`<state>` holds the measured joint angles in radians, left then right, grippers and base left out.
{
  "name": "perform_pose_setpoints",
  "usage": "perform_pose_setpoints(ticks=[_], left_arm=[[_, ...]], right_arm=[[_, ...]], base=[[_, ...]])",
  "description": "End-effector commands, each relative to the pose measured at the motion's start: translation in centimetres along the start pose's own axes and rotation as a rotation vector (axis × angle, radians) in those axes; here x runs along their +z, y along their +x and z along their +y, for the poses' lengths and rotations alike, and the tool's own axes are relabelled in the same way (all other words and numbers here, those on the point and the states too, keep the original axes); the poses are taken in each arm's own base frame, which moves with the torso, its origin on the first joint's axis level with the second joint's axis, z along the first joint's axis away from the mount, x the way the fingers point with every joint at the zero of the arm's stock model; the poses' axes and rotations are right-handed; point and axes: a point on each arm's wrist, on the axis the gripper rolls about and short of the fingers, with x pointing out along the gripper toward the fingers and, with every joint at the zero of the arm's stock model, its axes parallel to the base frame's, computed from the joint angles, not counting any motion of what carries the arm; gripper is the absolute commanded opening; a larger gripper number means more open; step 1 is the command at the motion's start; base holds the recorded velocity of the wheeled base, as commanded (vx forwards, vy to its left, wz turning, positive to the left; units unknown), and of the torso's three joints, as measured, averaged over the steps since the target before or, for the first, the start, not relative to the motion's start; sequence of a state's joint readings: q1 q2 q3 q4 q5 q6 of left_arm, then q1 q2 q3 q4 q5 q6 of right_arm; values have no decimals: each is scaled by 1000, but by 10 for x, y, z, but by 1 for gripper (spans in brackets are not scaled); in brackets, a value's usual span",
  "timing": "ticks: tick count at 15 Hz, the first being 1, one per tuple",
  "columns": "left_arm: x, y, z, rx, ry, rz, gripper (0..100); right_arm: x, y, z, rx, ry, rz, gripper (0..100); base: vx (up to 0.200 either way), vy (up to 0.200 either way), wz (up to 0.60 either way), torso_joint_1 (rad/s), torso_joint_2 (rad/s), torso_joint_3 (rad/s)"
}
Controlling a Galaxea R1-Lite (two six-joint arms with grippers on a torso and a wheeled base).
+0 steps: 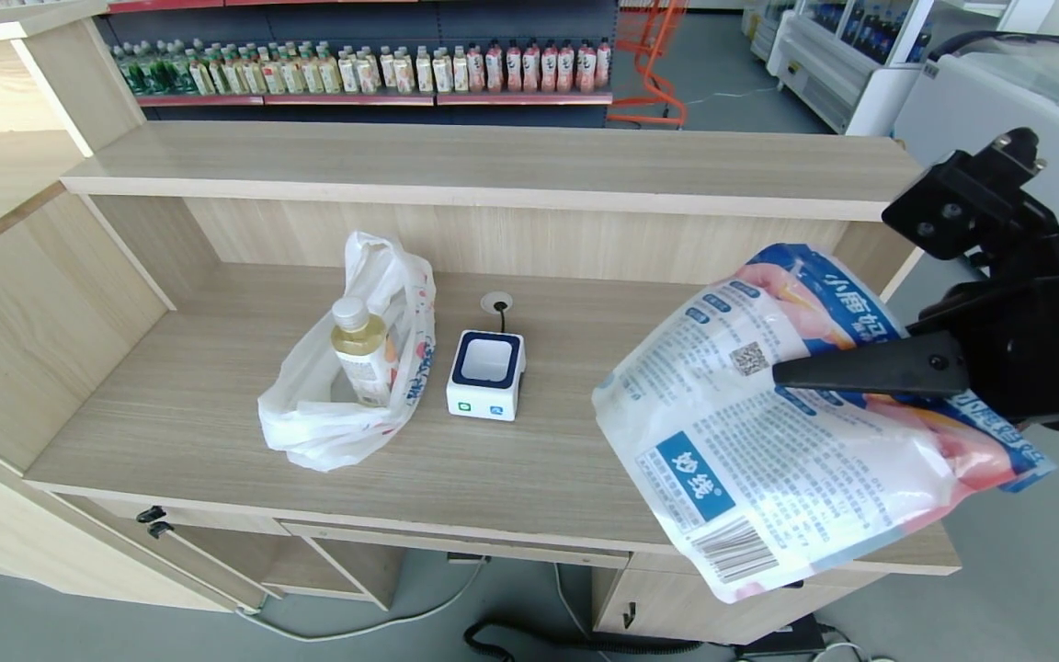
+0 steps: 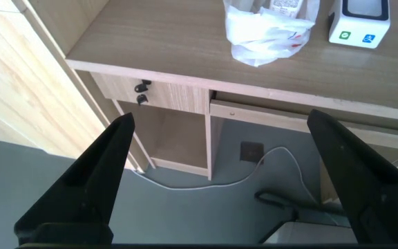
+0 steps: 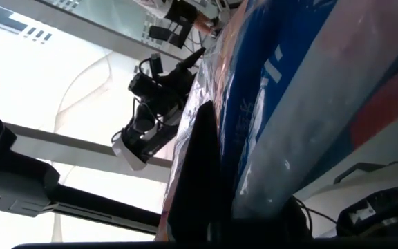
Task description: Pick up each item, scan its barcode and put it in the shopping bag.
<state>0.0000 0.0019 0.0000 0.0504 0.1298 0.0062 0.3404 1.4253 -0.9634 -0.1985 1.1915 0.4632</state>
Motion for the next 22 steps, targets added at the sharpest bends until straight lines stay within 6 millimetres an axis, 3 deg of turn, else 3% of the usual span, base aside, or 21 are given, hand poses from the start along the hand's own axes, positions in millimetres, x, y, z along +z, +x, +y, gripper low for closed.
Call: perform_pose_setpoints(ticks=[1,7,11,15,17,22], left_arm=[[0,0,0,1,0,0,100],[0,0,0,1,0,0,100],[0,0,0,1,0,0,100],[0,0,0,1,0,0,100],[0,0,0,1,0,0,100],[0,0,0,1,0,0,100]], right_arm=[[0,2,0,7,1,7,0],[1,-4,-6,-28,-73,-23,0],[1,-41,-36,-218,-562,-66,0],[-26,-98,-67,-618,-790,-24,0],[-28,-113,-68,-682,-827,-20,0],[-28,-115,-52,-706,-873,-30,0]], base=[[0,0,0,0,0,0],[0,0,0,0,0,0],[0,0,0,0,0,0],[0,0,0,0,0,0],[0,0,0,0,0,0],[0,0,0,0,0,0]])
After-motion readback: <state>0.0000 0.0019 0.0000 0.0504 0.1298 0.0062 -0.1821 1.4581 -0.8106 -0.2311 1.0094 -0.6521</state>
